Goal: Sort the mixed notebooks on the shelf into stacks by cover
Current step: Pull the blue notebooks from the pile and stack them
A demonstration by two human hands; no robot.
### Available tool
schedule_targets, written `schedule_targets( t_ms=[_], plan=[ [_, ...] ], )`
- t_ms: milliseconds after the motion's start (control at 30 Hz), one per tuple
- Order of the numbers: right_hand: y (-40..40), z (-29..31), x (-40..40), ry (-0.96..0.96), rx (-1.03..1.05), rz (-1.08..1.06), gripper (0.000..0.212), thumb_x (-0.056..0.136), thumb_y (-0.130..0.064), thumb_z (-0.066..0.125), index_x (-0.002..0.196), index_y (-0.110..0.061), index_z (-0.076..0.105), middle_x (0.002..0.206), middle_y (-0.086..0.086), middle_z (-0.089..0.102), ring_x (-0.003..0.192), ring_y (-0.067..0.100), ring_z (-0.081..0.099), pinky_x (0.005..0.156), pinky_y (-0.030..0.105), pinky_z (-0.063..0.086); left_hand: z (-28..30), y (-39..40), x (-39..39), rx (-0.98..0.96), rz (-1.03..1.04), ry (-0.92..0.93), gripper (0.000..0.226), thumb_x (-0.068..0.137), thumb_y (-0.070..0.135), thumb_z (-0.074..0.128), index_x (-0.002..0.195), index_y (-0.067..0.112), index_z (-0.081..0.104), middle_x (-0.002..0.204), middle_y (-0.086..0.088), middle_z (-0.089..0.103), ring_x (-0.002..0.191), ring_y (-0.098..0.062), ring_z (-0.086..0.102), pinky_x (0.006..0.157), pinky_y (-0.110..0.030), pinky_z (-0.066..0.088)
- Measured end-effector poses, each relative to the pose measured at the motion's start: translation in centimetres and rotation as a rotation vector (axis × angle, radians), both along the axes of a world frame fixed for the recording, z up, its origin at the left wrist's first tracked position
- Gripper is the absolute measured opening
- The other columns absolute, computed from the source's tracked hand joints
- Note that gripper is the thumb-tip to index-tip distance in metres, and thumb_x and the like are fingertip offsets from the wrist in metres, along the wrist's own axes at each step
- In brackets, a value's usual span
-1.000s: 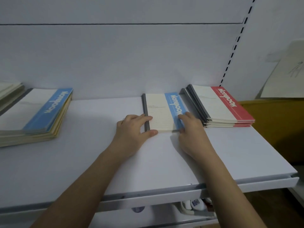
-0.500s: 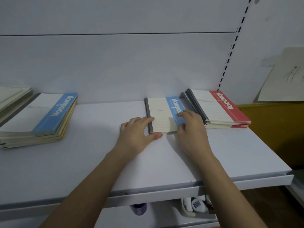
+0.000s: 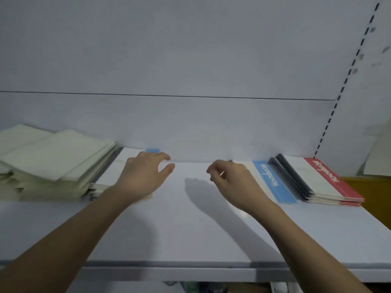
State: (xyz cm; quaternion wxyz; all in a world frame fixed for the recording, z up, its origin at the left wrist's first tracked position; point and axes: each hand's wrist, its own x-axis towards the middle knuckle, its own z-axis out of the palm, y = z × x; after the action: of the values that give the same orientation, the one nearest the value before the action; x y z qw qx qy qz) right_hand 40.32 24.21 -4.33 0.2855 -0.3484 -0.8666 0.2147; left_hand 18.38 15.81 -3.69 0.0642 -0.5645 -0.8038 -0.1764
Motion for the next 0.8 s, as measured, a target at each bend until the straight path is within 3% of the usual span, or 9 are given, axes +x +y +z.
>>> schedule_targets(
  t_ms=[67,167,267,400,500,667,800],
  plan=[
    [-1.8,0.5,-3.9,-0.042,0.017,0.070,0.019,0.095,-0.033,0.045,0.095,-0.029,0.064,0.091,-0.016,0.066,0.081,0.010,0.062,0.079,0.035,0.053,0.4,-2.6,-3.5,0.006,0.036,0.023,0.056,0.088,0.066,0.031,0.126,0.034,0.057,0.129,0.008,0.061,0.122,-0.019,0.050,0.099,-0.035,0.037],
    [-4.7,0.4,-10.5,-0.143,0.053,0.161,0.024,0.096,-0.039,0.047,0.110,-0.027,0.061,0.109,-0.010,0.063,0.100,0.014,0.058,0.087,0.036,0.049,1.0,-6.3,-8.4,0.002,0.096,0.087,0.039,0.095,0.052,0.041,0.125,0.034,0.058,0.121,0.007,0.064,0.118,-0.020,0.051,0.094,-0.036,0.037],
    [-7.0,-0.4,-16.5,-0.300,0.164,0.195,0.047,0.094,-0.048,0.050,0.133,-0.022,0.049,0.134,-0.001,0.051,0.122,0.021,0.046,0.097,0.039,0.042,1.1,-9.1,-12.3,-0.029,0.106,0.092,0.035,0.097,0.047,0.041,0.122,0.031,0.058,0.120,0.006,0.062,0.115,-0.021,0.050,0.092,-0.037,0.038],
    [-7.3,-2.3,-21.7,-0.489,0.253,0.155,0.073,0.084,-0.068,0.050,0.138,-0.021,0.037,0.144,-0.001,0.037,0.136,0.025,0.030,0.107,0.045,0.030,0.0,-11.4,-15.5,-0.020,0.057,0.067,0.038,0.098,0.048,0.039,0.129,0.033,0.053,0.129,0.007,0.058,0.120,-0.020,0.048,0.097,-0.039,0.038],
    [-7.3,-3.8,-23.0,-0.554,0.189,0.128,0.074,0.080,-0.075,0.045,0.131,-0.023,0.033,0.139,-0.003,0.035,0.136,0.027,0.026,0.108,0.051,0.026,-1.0,-12.1,-16.7,-0.004,-0.027,0.078,0.037,0.098,0.046,0.041,0.129,0.033,0.054,0.131,0.010,0.056,0.122,-0.016,0.046,0.100,-0.036,0.035],
    [-8.4,-4.1,-22.7,-0.478,0.242,0.072,0.068,0.083,-0.077,0.034,0.123,-0.023,0.046,0.125,-0.008,0.049,0.123,0.018,0.041,0.098,0.040,0.034,-1.3,-12.3,-18.0,0.051,-0.114,0.062,0.034,0.098,0.043,0.043,0.127,0.033,0.056,0.133,0.014,0.054,0.124,-0.014,0.043,0.103,-0.034,0.034],
    [-9.9,-3.0,-21.0,-0.360,0.121,0.041,0.050,0.099,-0.057,0.029,0.135,-0.027,0.047,0.133,-0.005,0.053,0.123,0.021,0.047,0.094,0.036,0.038,-1.7,-13.5,-16.0,0.356,-0.171,-0.164,0.018,0.096,0.024,0.052,0.093,0.019,0.069,0.099,0.005,0.064,0.094,-0.014,0.055,0.085,-0.033,0.044]
  ],
)
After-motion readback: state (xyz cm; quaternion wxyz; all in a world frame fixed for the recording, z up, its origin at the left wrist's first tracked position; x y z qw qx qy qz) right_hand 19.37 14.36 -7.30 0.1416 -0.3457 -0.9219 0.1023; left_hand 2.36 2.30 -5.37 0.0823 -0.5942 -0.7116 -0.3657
